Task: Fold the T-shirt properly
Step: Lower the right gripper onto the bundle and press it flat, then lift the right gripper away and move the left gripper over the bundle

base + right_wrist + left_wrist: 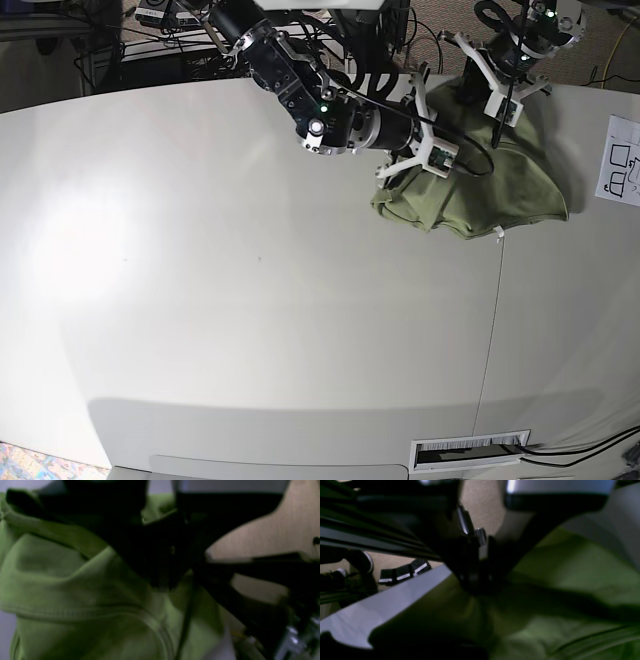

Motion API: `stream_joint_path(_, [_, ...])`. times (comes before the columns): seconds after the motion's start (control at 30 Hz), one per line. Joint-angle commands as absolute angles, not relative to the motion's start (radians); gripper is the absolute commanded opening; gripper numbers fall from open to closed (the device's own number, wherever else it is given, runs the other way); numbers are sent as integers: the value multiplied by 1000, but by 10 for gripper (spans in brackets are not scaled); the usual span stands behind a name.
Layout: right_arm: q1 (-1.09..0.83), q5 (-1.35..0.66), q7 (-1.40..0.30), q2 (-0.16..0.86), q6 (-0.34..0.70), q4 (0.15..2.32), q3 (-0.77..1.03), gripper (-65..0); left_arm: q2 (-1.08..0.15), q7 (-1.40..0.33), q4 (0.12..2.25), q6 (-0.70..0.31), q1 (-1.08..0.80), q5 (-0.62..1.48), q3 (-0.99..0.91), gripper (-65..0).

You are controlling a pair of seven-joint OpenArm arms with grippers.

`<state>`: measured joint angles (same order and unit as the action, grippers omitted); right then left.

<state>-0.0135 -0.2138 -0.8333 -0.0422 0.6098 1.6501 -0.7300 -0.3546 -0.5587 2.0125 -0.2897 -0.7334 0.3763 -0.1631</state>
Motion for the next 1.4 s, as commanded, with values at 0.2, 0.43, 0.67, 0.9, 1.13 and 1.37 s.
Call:
stream_joint_path(0.2, [0,-205,-909,-53,612,1668,-564,-650,-364,-553,2023,-242,-739,258,-167,-616])
stream_joint_path(0.43, [0,-251,-923,-5,612,1668,-402,-650,-372,-545,2024,-218,-722,194,-168,-616])
stream_joint_path(0.67, [0,-317,-918,0,613,1686,-391,-650,-371,-545,2059,-219,-670,233,-168,-616])
stream_joint_path(0.9, [0,-313,-928,0,612,1792,-390,-650,-371,-582,2263,-280,-684,415,-168,-616])
stream_joint_path(1.13, [-1,-313,-951,1,612,1878,-390,-650,-353,-486,2164,-283,-680,371,-166,-616])
stream_joint_path(1.37, [-1,-313,-970,1,612,1892,-368,-650,-225,-466,2019,-387,-587,414,-166,-616])
